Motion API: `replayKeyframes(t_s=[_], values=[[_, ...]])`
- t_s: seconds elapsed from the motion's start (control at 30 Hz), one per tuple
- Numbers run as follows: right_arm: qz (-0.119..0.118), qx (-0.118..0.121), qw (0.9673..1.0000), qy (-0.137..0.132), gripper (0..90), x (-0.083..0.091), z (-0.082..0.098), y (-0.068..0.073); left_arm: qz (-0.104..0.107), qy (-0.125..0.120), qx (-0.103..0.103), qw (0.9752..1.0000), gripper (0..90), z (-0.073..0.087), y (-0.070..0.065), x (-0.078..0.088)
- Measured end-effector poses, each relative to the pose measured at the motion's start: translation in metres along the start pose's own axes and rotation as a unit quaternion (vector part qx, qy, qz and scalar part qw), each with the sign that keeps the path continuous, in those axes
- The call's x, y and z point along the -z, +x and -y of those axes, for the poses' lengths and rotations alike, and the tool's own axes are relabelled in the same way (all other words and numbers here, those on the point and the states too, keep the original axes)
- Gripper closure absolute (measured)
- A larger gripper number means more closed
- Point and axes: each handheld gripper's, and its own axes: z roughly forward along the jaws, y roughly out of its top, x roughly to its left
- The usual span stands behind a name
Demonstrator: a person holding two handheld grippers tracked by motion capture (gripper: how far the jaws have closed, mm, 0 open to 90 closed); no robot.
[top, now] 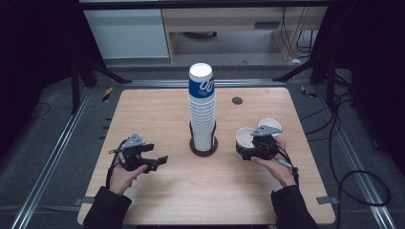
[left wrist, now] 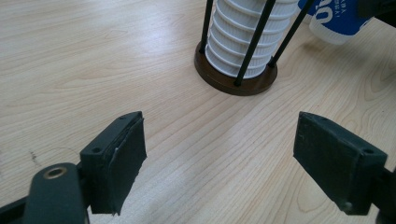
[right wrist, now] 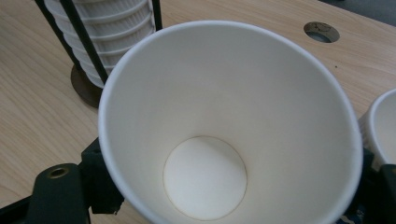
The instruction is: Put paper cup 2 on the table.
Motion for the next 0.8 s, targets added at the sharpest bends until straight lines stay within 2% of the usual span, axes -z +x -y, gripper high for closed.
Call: replayKeyframes(t_s=[0.33,0.63,0.8], values=[[0.011,0.001,0.9997,0.021,20.1,-0.018,0.005,-0.007,-0.003,0.002,0.000,1.0000,16.3,0.000,0.001,0.000],[0.012,0.002,0.9992,0.038,19.7,-0.025,0.009,-0.010,-0.004,0.005,0.000,1.0000,16.3,0.001,0.002,-0.001],[0.012,0.000,0.9992,0.039,19.0,-0.025,0.010,-0.010,-0.004,0.008,-0.001,1.0000,16.3,0.002,0.002,-0.001]])
